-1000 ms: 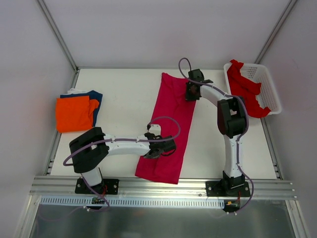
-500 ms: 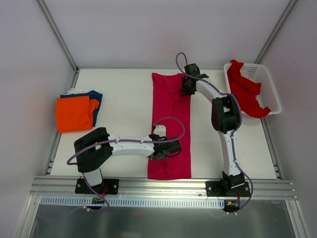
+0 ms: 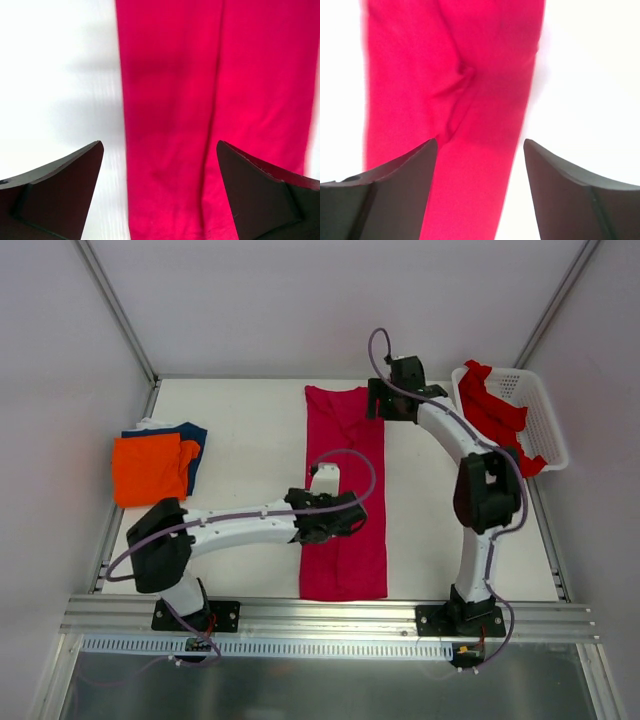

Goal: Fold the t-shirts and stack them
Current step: Rotate the tshirt 90 degrees

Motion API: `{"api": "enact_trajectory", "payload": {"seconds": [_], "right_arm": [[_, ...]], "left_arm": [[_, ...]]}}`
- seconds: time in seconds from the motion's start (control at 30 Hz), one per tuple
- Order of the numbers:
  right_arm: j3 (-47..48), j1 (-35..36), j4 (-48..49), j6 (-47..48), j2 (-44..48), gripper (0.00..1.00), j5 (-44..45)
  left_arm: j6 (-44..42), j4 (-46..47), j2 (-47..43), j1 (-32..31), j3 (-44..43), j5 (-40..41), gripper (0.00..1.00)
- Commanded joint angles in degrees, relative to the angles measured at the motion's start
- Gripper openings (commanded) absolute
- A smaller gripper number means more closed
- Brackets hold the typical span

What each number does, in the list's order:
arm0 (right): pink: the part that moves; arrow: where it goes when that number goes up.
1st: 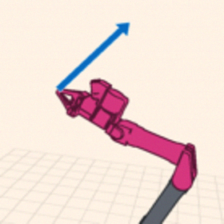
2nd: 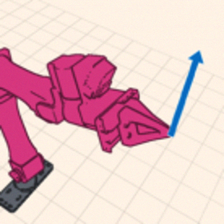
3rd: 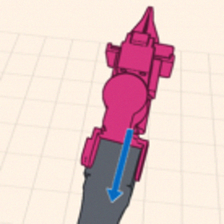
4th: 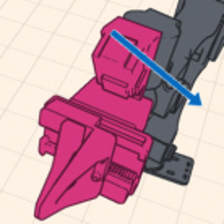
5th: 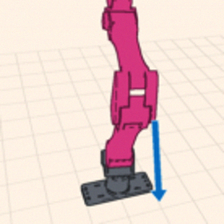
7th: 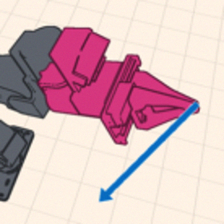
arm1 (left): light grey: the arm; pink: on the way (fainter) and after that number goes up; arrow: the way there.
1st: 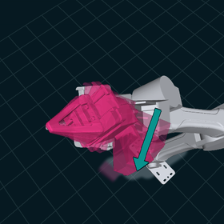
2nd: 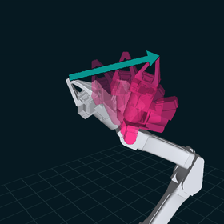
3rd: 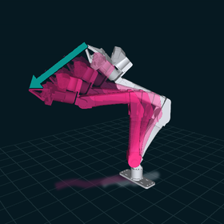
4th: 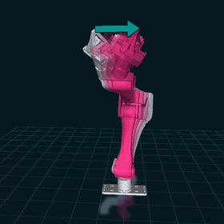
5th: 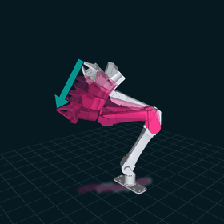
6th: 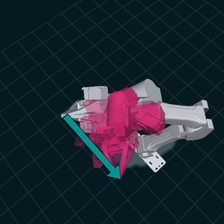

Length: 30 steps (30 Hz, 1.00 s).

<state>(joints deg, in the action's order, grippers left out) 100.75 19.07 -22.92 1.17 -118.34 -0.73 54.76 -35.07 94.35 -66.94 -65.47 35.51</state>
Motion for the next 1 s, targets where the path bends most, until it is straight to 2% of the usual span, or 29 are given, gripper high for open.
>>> {"api": "enact_trajectory", "payload": {"seconds": [0.0,0.07,0.1,0.17,0.2,0.23,0.3,0.33,0.4,0.5,0.63,0.8,0.97], "right_arm": [[-4.6,1.1,2.4,3.9,21.6,0.74,0.0],[-8.8,2.8,0.8,3.6,27.5,0.72,0.3],[-11.5,3.6,0.3,2.8,33.5,0.67,2.6],[-20.9,6.5,0.7,2.0,39.0,0.62,3.5],[-23.9,7.6,0.9,1.2,41.5,0.53,5.5],[-29.8,10.3,0.9,0.5,46.1,0.48,7.0],[-35.9,13.3,1.4,-1.5,50.1,0.38,10.0],[-41.6,16.3,1.6,-3.4,53.5,0.37,10.8],[-46.6,19.9,1.8,-5.6,56.4,0.37,14.9],[-56.1,31.9,2.0,-11.6,60.7,0.38,22.2],[-60.2,41.6,0.8,-17.5,60.3,0.47,30.7],[-59.8,52.6,-0.7,-23.4,56.5,0.48,36.2],[-54.4,61.9,-9.0,-31.6,48.8,0.48,43.5]], "left_arm": [[-9.4,-0.7,-8.3,4.9,-5.4,10.3,0.99],[-11.3,-0.6,-10.7,8.7,-6.0,10.5,0.99],[-11.4,-0.5,-11.3,9.9,-5.8,10.2,0.99],[-11.5,-0.3,-12.9,12.3,-4.5,9.3,0.99],[-11.6,0.1,-13.2,12.6,-3.8,9.3,0.99],[-12.0,0.4,-13.7,12.9,-2.3,9.3,0.99],[-12.0,1.4,-14.4,13.5,-0.6,9.3,0.99],[-12.2,2.4,-14.9,13.8,2.0,9.0,0.99],[-13.4,8.0,-17.4,14.4,5.4,6.3,0.99],[-15.8,17.6,-24.5,15.0,15.8,2.0,0.99],[-16.5,21.5,-29.4,15.1,20.9,1.7,0.99],[-16.7,21.4,-31.1,15.1,22.9,0.3,0.99],[-15.0,21.4,-30.9,15.1,24.3,-0.4,0.99]]}}
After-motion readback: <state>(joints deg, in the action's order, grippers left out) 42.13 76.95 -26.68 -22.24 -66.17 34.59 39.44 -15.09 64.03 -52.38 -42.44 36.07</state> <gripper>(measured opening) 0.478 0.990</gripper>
